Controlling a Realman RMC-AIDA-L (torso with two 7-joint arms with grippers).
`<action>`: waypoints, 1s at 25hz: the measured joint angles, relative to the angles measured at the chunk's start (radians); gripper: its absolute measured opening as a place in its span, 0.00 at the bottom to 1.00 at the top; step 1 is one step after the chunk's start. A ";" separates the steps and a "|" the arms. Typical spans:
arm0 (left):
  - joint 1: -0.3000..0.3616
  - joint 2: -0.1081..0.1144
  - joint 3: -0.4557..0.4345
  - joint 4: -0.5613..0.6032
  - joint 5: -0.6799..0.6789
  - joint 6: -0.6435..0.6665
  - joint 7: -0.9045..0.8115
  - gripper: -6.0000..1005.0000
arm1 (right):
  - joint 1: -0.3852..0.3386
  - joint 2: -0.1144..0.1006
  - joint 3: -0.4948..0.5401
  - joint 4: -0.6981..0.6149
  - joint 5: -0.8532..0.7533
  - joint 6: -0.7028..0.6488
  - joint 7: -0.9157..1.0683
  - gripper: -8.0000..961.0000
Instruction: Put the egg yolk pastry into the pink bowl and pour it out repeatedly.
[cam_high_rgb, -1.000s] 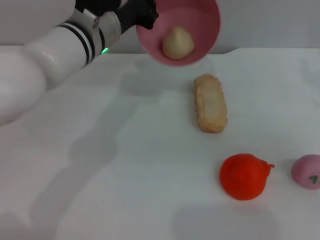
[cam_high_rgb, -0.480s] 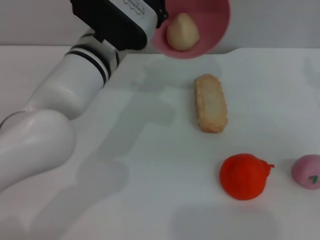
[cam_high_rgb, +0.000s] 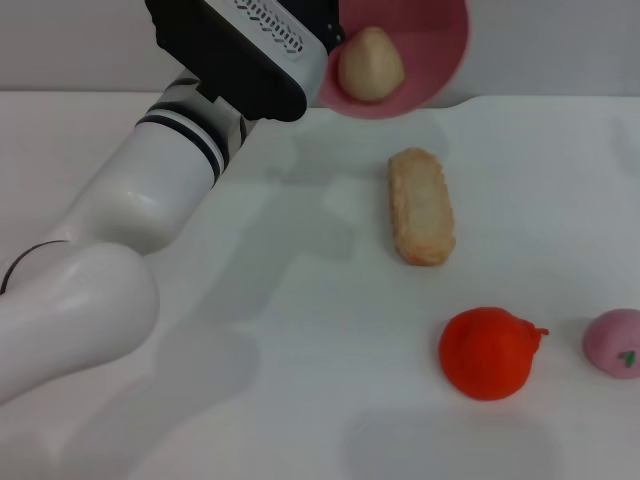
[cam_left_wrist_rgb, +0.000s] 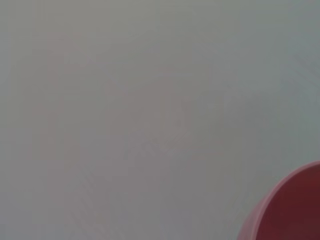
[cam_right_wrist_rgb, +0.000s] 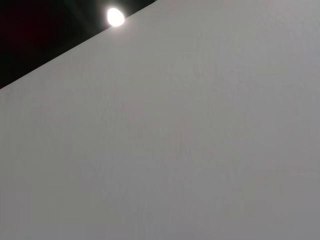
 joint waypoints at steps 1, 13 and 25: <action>0.001 0.000 0.001 0.000 0.007 -0.004 0.000 0.05 | 0.000 0.000 0.000 0.000 0.000 0.000 0.000 0.62; 0.052 -0.002 0.110 -0.056 0.174 -0.276 0.001 0.05 | 0.001 0.000 -0.007 -0.005 -0.002 0.000 0.022 0.62; 0.063 -0.003 0.160 -0.095 0.261 -0.410 0.000 0.05 | -0.001 0.003 -0.011 -0.005 -0.003 0.000 0.026 0.62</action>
